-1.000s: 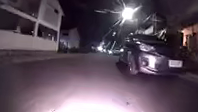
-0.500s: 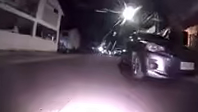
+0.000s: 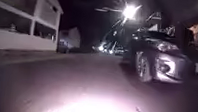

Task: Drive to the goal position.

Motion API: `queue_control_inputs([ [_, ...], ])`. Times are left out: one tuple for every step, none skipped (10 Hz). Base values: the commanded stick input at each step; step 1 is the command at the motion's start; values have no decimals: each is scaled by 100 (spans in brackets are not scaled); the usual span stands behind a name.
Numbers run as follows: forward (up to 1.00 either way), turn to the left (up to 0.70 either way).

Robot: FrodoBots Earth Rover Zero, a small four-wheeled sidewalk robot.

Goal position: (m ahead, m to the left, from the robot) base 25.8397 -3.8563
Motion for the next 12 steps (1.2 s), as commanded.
queue_control_inputs([
  [70, 0],
  [70, 0],
  [70, -19],
  [70, -29],
  [70, -10],
  [70, -2],
  [70, 0],
  [70, 0],
  [70, 0],
  [70, 0],
  [70, 0],
  [70, 0],
])
